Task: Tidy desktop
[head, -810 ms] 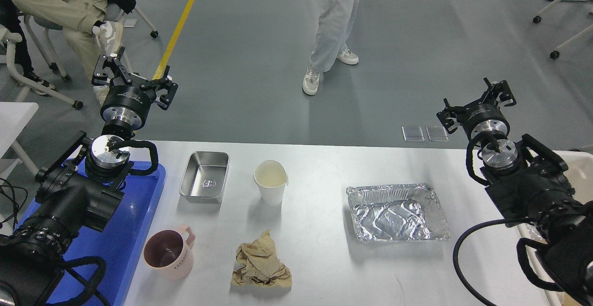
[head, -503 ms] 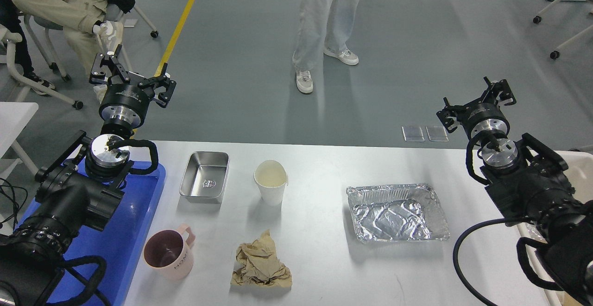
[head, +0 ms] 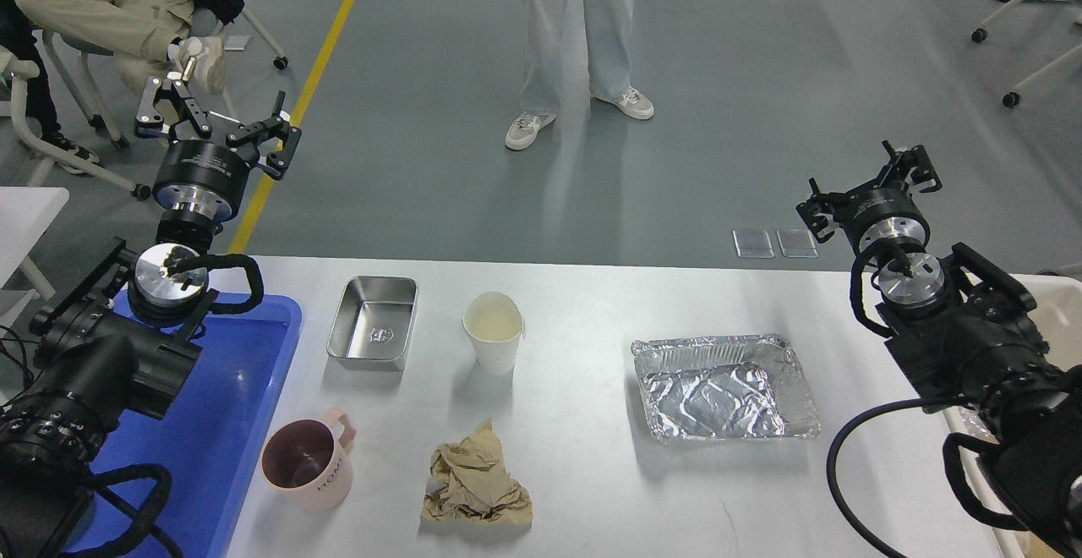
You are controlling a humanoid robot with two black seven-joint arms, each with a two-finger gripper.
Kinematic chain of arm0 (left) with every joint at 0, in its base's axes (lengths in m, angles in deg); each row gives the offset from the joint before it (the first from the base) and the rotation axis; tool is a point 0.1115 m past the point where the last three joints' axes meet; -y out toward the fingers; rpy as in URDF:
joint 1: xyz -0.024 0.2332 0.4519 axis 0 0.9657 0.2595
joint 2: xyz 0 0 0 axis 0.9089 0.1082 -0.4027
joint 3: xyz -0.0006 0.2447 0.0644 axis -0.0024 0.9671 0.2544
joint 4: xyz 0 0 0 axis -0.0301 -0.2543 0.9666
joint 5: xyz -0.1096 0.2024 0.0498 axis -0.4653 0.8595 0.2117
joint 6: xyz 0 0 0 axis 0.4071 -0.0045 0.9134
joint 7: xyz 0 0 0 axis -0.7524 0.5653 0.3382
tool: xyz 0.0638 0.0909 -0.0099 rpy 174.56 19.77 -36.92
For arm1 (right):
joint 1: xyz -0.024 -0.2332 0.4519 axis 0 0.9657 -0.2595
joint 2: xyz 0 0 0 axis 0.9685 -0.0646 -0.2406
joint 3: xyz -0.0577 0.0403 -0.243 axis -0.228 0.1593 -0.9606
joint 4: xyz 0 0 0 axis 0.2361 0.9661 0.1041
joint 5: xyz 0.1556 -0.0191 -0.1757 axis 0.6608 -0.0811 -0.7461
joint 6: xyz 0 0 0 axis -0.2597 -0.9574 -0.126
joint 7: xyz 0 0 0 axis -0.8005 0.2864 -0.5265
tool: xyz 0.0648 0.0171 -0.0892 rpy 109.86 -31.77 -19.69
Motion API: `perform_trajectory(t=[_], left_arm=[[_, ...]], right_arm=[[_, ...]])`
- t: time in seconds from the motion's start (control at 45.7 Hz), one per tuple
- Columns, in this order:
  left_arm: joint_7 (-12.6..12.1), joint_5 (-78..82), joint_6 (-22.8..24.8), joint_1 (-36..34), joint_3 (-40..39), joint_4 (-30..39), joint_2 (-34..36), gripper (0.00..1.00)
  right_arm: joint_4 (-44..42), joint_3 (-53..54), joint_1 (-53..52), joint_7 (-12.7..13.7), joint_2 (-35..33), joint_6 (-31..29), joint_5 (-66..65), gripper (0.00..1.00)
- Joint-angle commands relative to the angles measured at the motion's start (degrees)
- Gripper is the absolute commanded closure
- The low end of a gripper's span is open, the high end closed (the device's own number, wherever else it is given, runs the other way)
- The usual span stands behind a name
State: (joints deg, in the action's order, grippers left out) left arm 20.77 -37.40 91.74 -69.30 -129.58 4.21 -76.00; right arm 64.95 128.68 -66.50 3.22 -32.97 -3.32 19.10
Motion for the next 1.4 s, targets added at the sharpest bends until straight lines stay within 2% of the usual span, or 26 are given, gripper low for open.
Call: perform_trajectory(t=[0.0,0.153,0.306,0.438,0.613,0.657,0.744,0.81,1.029,1.16,1.248,1.379], left_arm=[[0.74,-0.01,0.58,-0.08,-0.32,-0.08,-0.49,0.04],[3.90,3.23,0.58,0.10,-0.15,0.01,-0.31,0.04],[8.73,6.22,-0.83,-0.16,-0.06,0.01,-0.49,0.04],[9.18,6.31,-5.31,-0.60,0.03,-0.35,-0.84,0.04],[9.44,6.66,-5.40,-0.69,0.73,-0.08,-0.58,0.04],[10.66,7.02,-5.40,-0.69,0.73,0.27,-0.14,0.04],[14.88,7.72,-5.49,-0.87,0.99,0.36,0.22,0.04],[16.73,8.95,-5.49,-1.04,0.99,0.44,0.22,0.04],[17.00,14.48,-5.23,-0.25,1.60,3.95,-0.05,0.04],[16.21,20.29,-6.10,-0.25,11.78,11.16,4.95,0.04],[15.16,20.64,-6.98,-0.86,22.93,17.92,10.92,0.04],[14.19,20.90,-13.65,-3.85,39.73,29.26,20.59,0.04]], right_arm=[[0.00,-0.04,-0.13,0.03,0.24,0.00,0.00,0.00],[0.09,-0.31,-0.13,0.03,0.24,0.00,-0.09,0.00],[0.09,-0.57,0.05,0.12,0.33,0.09,-0.17,0.00],[0.09,-0.57,0.14,0.12,0.33,0.27,-1.84,0.00],[0.09,-0.48,-0.13,0.12,0.42,0.53,-3.34,0.00],[0.09,-0.48,-0.13,0.03,0.42,0.62,-3.34,0.00],[0.09,-0.48,-0.04,0.03,0.68,0.62,-3.34,0.00],[0.09,-0.48,-0.04,0.12,0.94,0.62,-3.34,0.00],[0.09,-0.48,0.05,0.12,1.38,0.62,-3.34,0.00],[0.09,-0.40,0.40,0.12,0.94,0.36,-3.34,0.00],[0.09,-0.40,0.66,0.12,0.86,0.18,-3.34,0.00],[0.09,-0.31,0.93,0.12,0.86,0.00,-3.34,0.00]])
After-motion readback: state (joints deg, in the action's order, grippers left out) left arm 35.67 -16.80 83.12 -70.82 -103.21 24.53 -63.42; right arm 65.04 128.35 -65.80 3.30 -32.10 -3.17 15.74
